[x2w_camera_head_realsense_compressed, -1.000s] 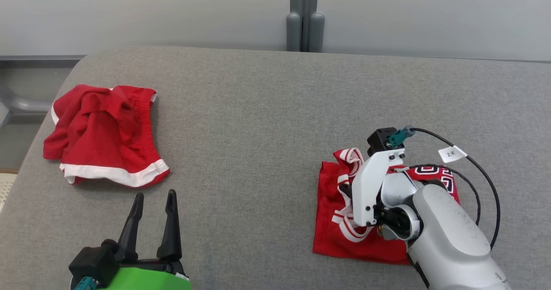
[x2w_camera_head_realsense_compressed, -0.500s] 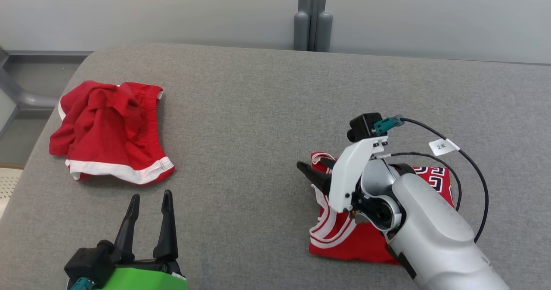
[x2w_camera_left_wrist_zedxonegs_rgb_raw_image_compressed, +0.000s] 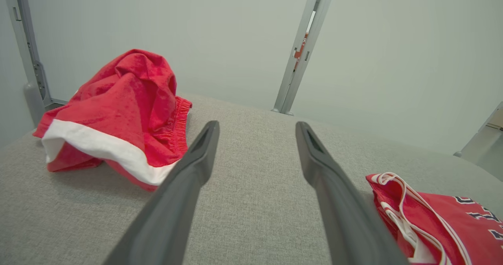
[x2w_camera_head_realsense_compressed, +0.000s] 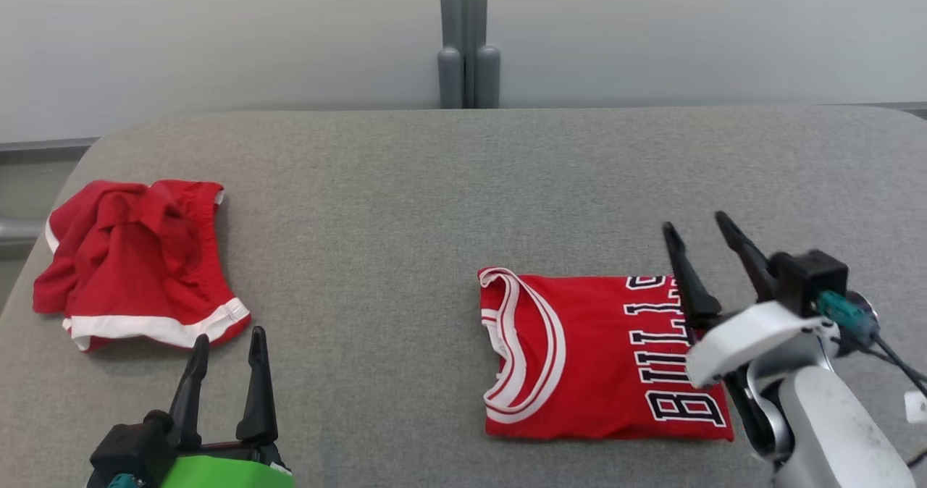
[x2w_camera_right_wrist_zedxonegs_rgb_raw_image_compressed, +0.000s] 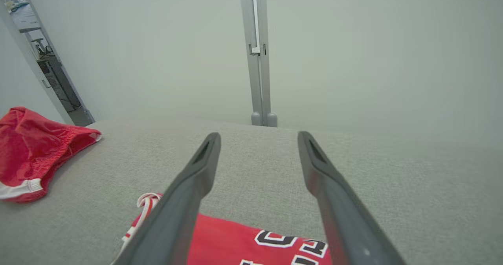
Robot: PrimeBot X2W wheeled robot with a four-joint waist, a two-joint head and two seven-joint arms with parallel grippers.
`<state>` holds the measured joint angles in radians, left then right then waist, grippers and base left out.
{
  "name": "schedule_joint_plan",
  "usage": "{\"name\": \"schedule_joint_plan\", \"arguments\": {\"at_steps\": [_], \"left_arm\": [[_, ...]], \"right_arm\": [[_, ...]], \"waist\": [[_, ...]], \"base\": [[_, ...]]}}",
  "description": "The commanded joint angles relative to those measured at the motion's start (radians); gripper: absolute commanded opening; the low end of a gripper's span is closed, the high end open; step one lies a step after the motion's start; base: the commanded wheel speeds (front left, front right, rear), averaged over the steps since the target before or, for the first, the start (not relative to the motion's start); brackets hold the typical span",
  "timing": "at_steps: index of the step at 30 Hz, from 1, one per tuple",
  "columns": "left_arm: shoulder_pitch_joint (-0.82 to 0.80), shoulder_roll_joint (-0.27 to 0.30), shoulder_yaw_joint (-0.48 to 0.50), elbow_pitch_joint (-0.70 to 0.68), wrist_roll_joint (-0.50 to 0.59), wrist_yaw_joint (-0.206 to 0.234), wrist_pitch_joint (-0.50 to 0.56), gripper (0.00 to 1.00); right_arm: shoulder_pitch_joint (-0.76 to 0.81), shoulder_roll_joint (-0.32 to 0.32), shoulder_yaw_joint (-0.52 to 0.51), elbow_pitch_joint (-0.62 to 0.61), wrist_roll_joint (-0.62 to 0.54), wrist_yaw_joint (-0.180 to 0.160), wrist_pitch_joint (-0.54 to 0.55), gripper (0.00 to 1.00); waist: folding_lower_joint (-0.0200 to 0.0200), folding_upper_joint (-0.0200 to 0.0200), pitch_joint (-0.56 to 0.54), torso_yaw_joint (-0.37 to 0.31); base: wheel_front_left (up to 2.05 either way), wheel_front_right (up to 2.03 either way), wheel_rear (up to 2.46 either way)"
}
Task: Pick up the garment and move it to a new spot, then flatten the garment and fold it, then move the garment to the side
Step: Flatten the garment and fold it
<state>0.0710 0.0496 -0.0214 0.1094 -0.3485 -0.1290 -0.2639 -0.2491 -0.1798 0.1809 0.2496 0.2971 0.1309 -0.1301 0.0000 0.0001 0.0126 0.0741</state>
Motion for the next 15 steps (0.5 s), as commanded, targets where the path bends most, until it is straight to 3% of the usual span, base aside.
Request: {"name": "schedule_joint_plan", "arguments": {"at_steps": [1, 7, 15], "left_arm": [[0.003, 0.002, 0.011, 0.001, 0.027, -0.002, 0.000, 1.00], [-0.021, 0.002, 0.035, 0.024, 0.093, 0.002, 0.000, 1.00], [-0.037, 0.002, 0.045, 0.090, 0.105, 0.001, 0.000, 1.00]], "right_arm": [[0.039, -0.001, -0.023, -0.003, -0.041, 0.000, -0.036, 1.00], [0.140, 0.028, -0.108, 0.016, -0.150, 0.000, -0.112, 1.00], [0.174, 0.047, -0.130, 0.076, -0.141, -0.001, -0.135, 1.00]], "waist": [[0.0000, -0.0001, -0.016, -0.031], [0.0000, -0.0001, -0.020, -0.070], [0.0000, -0.0001, -0.025, -0.109]], "base": [[0.00, 0.00, 0.00], [0.00, 0.00, 0.00], [0.00, 0.00, 0.00]]}}
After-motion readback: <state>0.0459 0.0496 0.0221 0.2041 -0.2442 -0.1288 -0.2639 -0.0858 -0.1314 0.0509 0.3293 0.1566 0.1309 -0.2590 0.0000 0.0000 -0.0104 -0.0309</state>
